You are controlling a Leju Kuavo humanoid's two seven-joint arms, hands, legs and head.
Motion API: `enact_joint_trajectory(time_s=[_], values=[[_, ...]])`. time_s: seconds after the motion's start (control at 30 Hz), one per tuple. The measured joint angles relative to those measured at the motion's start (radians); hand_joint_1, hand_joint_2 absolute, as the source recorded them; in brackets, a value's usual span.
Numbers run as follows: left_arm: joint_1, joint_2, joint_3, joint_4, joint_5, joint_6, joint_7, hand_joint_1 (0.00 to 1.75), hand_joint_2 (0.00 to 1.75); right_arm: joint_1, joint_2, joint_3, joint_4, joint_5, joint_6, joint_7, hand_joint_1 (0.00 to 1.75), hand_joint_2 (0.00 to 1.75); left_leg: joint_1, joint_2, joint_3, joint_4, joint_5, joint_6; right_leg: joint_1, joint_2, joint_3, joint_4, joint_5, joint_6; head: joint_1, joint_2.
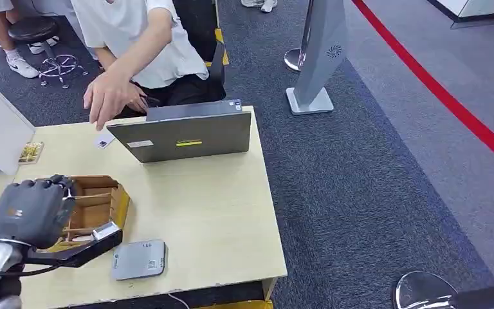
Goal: Pass the card to the sensor for recognition and then transmit it.
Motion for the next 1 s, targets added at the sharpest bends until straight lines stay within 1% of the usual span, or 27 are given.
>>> enact_joint_trajectory(time_s=[0.13, 0.17, 0.2, 0.23, 0.3, 0.33, 0.37, 0.4, 0.43, 0.5, 0.53, 0.6, 0.7, 0.83, 1.0], values=[[-0.083, 0.094, -0.032, -0.080, 0.090, -0.042, -0.004, 1.75, 1.75, 0.015, 0.000, 0.008, -0.002, -0.011, -0.002, 0.013, 0.00, 1.75, 0.000, 0.000, 0.000, 0.000, 0.000, 0.000, 0.000, 0.001, 0.000, 0.000, 0.000, 0.000, 0.000, 0.000], [-0.106, 0.120, -0.040, -0.092, 0.129, -0.063, -0.006, 1.75, 1.75, 0.016, 0.000, 0.008, -0.003, -0.010, 0.000, 0.016, 0.00, 1.75, 0.000, 0.000, 0.000, 0.000, 0.000, 0.000, 0.000, 0.001, 0.000, 0.000, 0.000, 0.000, 0.001, 0.000], [-0.138, 0.150, -0.047, -0.102, 0.206, -0.099, -0.003, 1.75, 1.75, 0.018, 0.000, 0.008, -0.004, -0.005, 0.005, 0.021, 0.00, 1.75, 0.001, 0.000, 0.000, 0.000, 0.000, -0.001, 0.000, 0.000, -0.001, 0.000, 0.000, 0.000, 0.000, 0.000], [-0.173, 0.176, -0.051, -0.106, 0.270, -0.119, 0.002, 1.75, 1.75, 0.019, 0.000, 0.008, -0.005, 0.003, 0.009, 0.021, 0.00, 1.75, 0.001, 0.000, 0.000, 0.000, 0.001, -0.001, 0.000, 0.000, -0.001, 0.000, 0.000, 0.000, 0.001, 0.000], [-0.233, 0.223, -0.056, -0.112, 0.324, -0.136, 0.015, 1.75, 1.75, 0.021, 0.000, 0.008, -0.006, 0.015, 0.016, 0.021, 0.00, 1.75, 0.000, 0.000, 0.000, 0.000, 0.001, -0.001, 0.000, 0.001, 0.000, 0.000, 0.000, 0.000, 0.000, 0.000], [-0.253, 0.234, -0.058, -0.112, 0.333, -0.139, 0.040, 1.75, 1.75, 0.021, 0.000, 0.008, -0.007, 0.027, 0.017, 0.024, 0.00, 1.75, 0.000, 0.001, 0.000, 0.000, 0.001, -0.001, 0.000, 0.001, 0.000, 0.000, 0.000, 0.000, 0.000, 0.000], [-0.263, 0.238, -0.058, -0.112, 0.334, -0.133, 0.079, 1.75, 1.75, 0.021, 0.000, 0.008, -0.007, 0.045, 0.016, 0.031, 0.00, 1.75, 0.000, 0.001, 0.000, 0.000, 0.001, -0.001, 0.000, 0.001, -0.001, 0.000, 0.000, 0.000, 0.000, 0.000], [-0.271, 0.237, -0.058, -0.107, 0.306, -0.117, 0.115, 1.75, 1.75, 0.022, 0.000, 0.008, -0.007, 0.058, 0.017, 0.030, 0.00, 1.75, 0.000, 0.001, 0.001, 0.000, 0.001, -0.001, 0.000, 0.001, -0.002, 0.000, 0.000, 0.000, 0.000, 0.000], [-0.283, 0.223, -0.058, -0.093, 0.247, -0.086, 0.143, 1.75, 1.75, 0.023, 0.000, 0.008, -0.007, 0.072, 0.021, 0.021, 0.00, 1.75, 0.000, 0.000, 0.000, 0.000, 0.001, -0.001, 0.000, 0.001, -0.004, 0.000, 0.000, 0.000, 0.000, 0.000], [-0.312, 0.174, -0.057, -0.028, 0.055, 0.024, 0.193, 1.75, 1.75, 0.020, 0.000, 0.008, -0.006, 0.107, 0.027, 0.000, 0.00, 1.75, 0.000, -0.001, 0.000, 0.000, 0.002, 0.000, 0.000, -0.001, 0.000, 0.000, 0.001, 0.001, 0.000, 0.000], [-0.316, 0.145, -0.054, 0.020, -0.031, 0.087, 0.191, 1.75, 1.75, 0.017, 0.000, 0.008, -0.004, 0.126, 0.029, -0.015, 0.00, 1.75, -0.001, -0.001, 0.001, 0.000, 0.002, 0.000, 0.000, -0.001, 0.001, 0.000, 0.001, 0.001, 0.000, 0.000], [-0.318, 0.105, -0.037, 0.101, -0.107, 0.151, 0.183, 1.75, 1.75, 0.015, 0.000, 0.007, -0.001, 0.155, 0.038, -0.030, 0.00, 1.75, -0.001, 0.000, 0.001, 0.000, 0.002, 0.000, 0.000, 0.000, 0.000, 0.000, 0.002, 0.001, -0.001, 0.000], [-0.318, 0.054, -0.006, 0.204, -0.144, 0.189, 0.176, 1.75, 1.75, 0.013, 0.000, 0.000, 0.005, 0.180, 0.048, -0.039, 0.00, 1.75, -0.001, 0.000, 0.000, 0.000, 0.002, 0.000, 0.000, 0.001, 0.000, 0.000, 0.003, 0.002, -0.001, 0.000], [-0.317, 0.015, 0.033, 0.283, -0.157, 0.198, 0.172, 1.75, 1.75, 0.009, 0.000, -0.012, 0.007, 0.205, 0.063, -0.041, 0.00, 1.75, 0.000, 0.000, 0.000, 0.000, 0.002, 0.000, 0.000, 0.001, 0.000, 0.000, 0.003, 0.002, -0.002, 0.000], [-0.312, -0.010, 0.078, 0.353, -0.156, 0.218, 0.163, 1.75, 1.75, 0.007, 0.000, -0.031, 0.008, 0.224, 0.074, -0.042, 0.00, 1.75, 0.000, 0.000, -0.001, 0.000, 0.002, 0.000, 0.000, 0.001, -0.001, 0.000, 0.003, 0.002, -0.001, 0.000]])
